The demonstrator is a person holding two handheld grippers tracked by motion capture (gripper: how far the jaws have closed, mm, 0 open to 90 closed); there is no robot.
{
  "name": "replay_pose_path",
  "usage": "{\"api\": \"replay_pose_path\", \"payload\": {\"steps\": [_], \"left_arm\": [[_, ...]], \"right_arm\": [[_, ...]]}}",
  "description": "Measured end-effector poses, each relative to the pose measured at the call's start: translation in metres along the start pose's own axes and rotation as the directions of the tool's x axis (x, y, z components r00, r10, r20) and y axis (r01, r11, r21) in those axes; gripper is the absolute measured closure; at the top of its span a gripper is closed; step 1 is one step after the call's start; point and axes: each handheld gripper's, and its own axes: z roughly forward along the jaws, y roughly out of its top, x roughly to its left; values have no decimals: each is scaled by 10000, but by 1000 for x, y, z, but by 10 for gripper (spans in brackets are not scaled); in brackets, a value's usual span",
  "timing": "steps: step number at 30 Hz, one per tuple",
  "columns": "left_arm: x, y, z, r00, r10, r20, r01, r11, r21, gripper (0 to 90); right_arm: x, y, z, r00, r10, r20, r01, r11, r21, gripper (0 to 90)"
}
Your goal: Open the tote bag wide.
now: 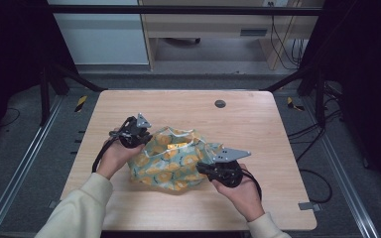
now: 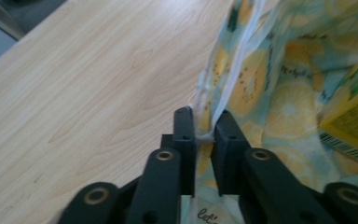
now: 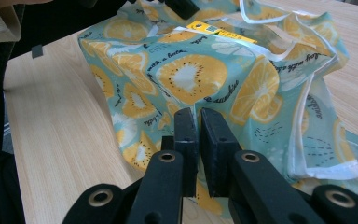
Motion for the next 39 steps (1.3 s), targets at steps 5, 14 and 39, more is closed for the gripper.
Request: {"api": "replay_pose_path", "payload": {"steps": [5, 14, 39], "left_arm": [[-7, 3, -22, 9999, -39, 129, 48, 9976, -690, 867], [-32, -12, -75, 9922, 73, 1243, 190, 9777, -2090, 874], [-54, -73, -67, 9792, -54, 2028, 414, 9839, -1737, 875]], "right_arm": [[0, -2, -1, 9999, -28, 99, 28, 10000, 33, 850], [-3, -11, 5, 9991, 149, 408, -165, 9990, 407, 845], [-3, -5, -6, 9906, 85, 1364, -8, 9984, -560, 573]]}}
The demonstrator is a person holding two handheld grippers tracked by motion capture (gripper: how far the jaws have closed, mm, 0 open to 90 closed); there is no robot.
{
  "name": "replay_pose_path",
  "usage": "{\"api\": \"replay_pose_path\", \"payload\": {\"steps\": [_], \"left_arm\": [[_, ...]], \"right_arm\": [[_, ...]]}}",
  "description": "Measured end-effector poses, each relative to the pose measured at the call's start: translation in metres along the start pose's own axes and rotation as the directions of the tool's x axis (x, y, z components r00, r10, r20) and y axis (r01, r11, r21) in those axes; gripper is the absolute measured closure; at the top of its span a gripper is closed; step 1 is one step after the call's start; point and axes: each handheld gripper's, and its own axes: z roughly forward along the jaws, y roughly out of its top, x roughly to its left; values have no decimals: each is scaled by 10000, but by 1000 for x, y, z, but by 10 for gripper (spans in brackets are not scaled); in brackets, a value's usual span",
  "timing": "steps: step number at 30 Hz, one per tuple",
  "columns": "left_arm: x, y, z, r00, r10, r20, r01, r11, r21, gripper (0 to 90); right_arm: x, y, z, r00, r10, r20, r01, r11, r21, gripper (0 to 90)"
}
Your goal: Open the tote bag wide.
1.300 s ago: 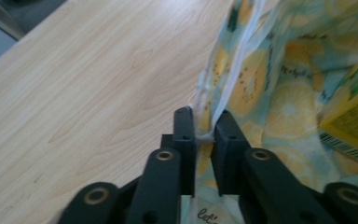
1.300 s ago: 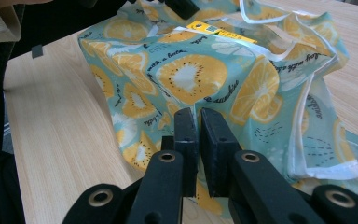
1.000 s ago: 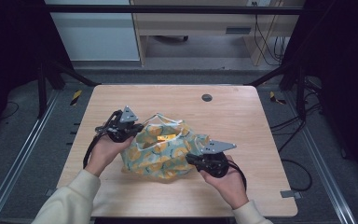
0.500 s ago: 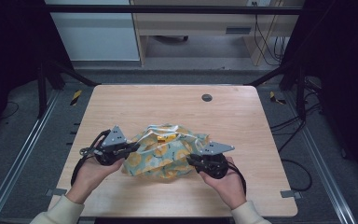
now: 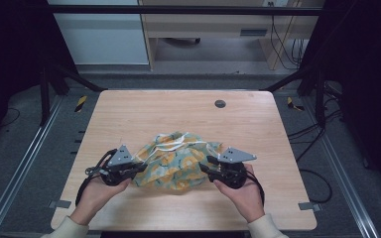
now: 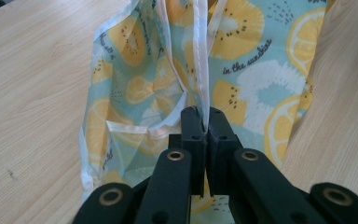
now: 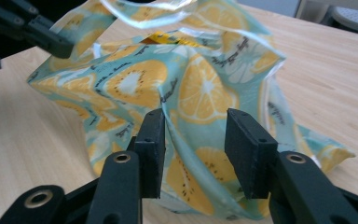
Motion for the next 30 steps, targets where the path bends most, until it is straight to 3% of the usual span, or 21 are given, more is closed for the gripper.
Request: {"api": "replay_pose_path", "payload": {"steps": [4, 8, 12, 15, 19, 25, 30], "left_arm": [[1, -3, 2, 10000, -74, 36, 73, 9999, 80, 876], [2, -6, 5, 9999, -69, 111, 67, 9998, 175, 876], [2, -7, 5, 9998, -127, 135, 125, 9998, 181, 876], [3, -8, 5, 9999, -120, 103, 118, 9997, 191, 876], [4, -9, 5, 9998, -179, 124, 177, 9997, 146, 876], [1, -10, 3, 9998, -123, 148, 121, 9998, 149, 878], [1, -11, 3, 9997, -164, 185, 162, 9998, 135, 879]], "right_arm": [[-4, 7, -6, 9998, 52, 215, -45, 9996, -291, 552], [-17, 16, -13, 9949, 511, 871, -435, 9953, -868, 559], [-22, 16, -7, 9945, 690, 786, -636, 9956, -695, 572], [-20, 15, 3, 9960, 534, 710, -518, 9984, -235, 589], [-18, 12, 9, 9975, 442, 548, -449, 9989, 120, 695], [-12, 9, 8, 9991, 236, 358, -242, 9996, 169, 877], [-11, 8, 2, 9994, 163, 296, -164, 9999, 43, 898]]}}
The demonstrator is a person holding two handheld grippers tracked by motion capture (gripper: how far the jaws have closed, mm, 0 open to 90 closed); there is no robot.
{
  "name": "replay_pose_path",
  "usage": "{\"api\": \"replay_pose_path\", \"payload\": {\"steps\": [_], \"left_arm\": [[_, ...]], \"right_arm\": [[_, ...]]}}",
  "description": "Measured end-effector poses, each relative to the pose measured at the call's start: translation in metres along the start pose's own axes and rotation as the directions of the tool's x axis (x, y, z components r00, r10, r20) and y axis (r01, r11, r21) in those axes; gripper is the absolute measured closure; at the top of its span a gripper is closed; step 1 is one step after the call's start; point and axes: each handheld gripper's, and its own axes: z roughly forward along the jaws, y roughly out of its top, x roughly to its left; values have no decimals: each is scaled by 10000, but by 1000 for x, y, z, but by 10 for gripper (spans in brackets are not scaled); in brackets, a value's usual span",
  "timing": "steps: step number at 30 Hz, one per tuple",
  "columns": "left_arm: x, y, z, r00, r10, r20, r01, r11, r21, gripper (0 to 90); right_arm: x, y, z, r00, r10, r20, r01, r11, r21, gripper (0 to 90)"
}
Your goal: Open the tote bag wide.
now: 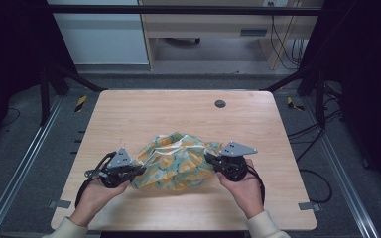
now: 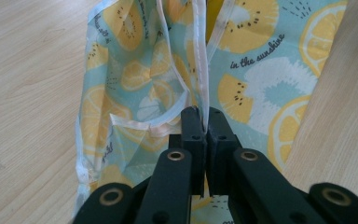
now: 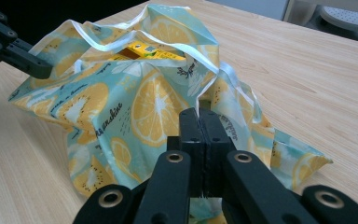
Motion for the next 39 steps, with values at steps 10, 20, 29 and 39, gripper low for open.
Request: {"api": "replay_pose_path", "payload": {"steps": [10, 20, 29, 39], "left_arm": [[-4, -2, -4, 9999, 85, 73, -85, 10000, 40, 879], [-11, -9, -8, 9995, 245, 220, -251, 9993, 268, 877], [-14, -26, -4, 9986, 497, 159, -512, 9929, 1072, 875], [-16, -30, 1, 9981, 567, 243, -594, 9899, 1291, 873]], "right_arm": [[7, -3, -18, 9996, -253, -156, 249, 9994, -239, 898], [16, -12, -25, 9971, -560, -519, 563, 9984, 53, 896], [24, -36, -26, 9917, -1049, -747, 1134, 9864, 1191, 886], [20, -20, -30, 9930, -1032, -571, 1089, 9883, 1066, 583]]}}
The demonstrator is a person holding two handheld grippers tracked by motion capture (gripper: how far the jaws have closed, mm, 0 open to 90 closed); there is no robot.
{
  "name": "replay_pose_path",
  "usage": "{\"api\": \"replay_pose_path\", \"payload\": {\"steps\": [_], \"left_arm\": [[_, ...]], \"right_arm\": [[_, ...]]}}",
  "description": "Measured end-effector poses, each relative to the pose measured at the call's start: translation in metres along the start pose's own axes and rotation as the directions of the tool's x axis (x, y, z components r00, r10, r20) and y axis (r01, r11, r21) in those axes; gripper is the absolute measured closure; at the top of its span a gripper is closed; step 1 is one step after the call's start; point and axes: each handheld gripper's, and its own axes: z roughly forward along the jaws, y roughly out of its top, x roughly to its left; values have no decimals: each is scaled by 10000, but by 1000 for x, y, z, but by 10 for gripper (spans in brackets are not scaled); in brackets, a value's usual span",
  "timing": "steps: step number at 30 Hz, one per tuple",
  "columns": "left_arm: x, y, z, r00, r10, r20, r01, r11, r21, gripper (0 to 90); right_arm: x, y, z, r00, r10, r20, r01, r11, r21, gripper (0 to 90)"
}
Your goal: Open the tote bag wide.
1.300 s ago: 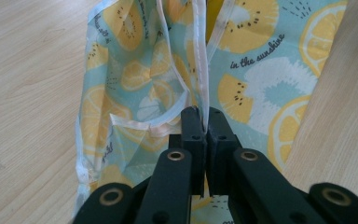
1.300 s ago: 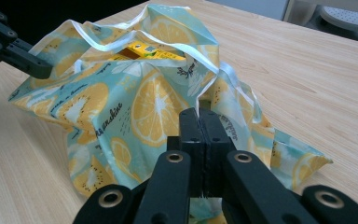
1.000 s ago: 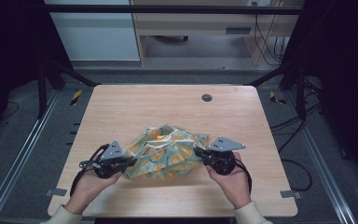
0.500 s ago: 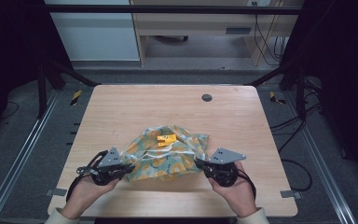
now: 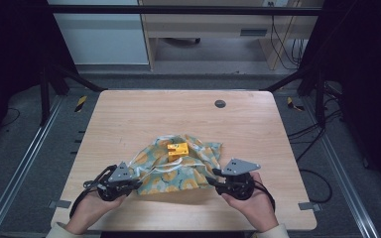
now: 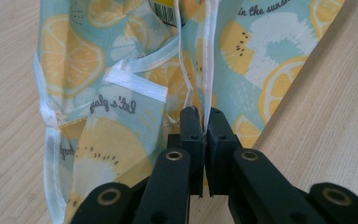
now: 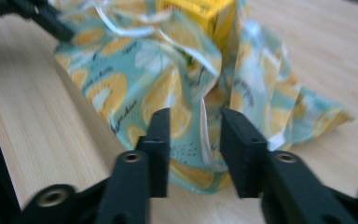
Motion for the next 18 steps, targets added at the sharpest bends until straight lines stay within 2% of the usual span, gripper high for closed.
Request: {"api": "replay_pose_path", "payload": {"steps": [3, 6, 8, 9, 10, 12, 14, 15, 16, 17, 18], "left_arm": [[-1, -1, 1, 10000, 23, 51, -23, 10000, 39, 873], [-2, -2, 2, 9999, 72, 96, -73, 9999, 111, 873], [-3, -3, 3, 9999, 63, 109, -65, 9999, 124, 873], [-4, -3, 4, 9999, 56, 117, -57, 9999, 127, 873], [-4, -3, 4, 9999, 74, 130, -76, 9999, 143, 873], [-5, -3, 6, 9998, 109, 163, -112, 9997, 201, 873], [-5, -3, 7, 9997, 142, 184, -147, 9996, 235, 873], [-5, -3, 7, 9997, 157, 189, -162, 9996, 244, 873], [-5, -3, 8, 9997, 165, 196, -170, 9996, 247, 873], [-5, -3, 8, 9996, 174, 202, -180, 9995, 249, 873], [-5, -3, 8, 9996, 187, 212, -192, 9995, 250, 873]], "right_arm": [[-4, 14, -3, 9998, -172, 137, 173, 9998, -46, 542], [-12, 29, 4, 9990, -294, 335, 288, 9994, 172, 529], [-19, 37, 13, 9984, -307, 479, 293, 9991, 300, 527], [-28, 44, 24, 9977, -302, 613, 271, 9984, 501, 527], [-28, 44, 24, 9977, -302, 613, 271, 9984, 501, 527], [-35, 50, 36, 9974, -257, 671, 207, 9971, 737, 523], [-40, 54, 49, 9982, -222, 561, 172, 9959, 890, 518], [-43, 56, 61, 9991, -140, 396, 93, 9932, 1162, 501], [-43, 56, 61, 9991, -140, 396, 93, 9932, 1162, 501], [-46, 57, 72, 9997, -92, 235, 56, 9887, 1498, 490], [-46, 57, 72, 9997, -92, 235, 56, 9887, 1498, 490]]}}
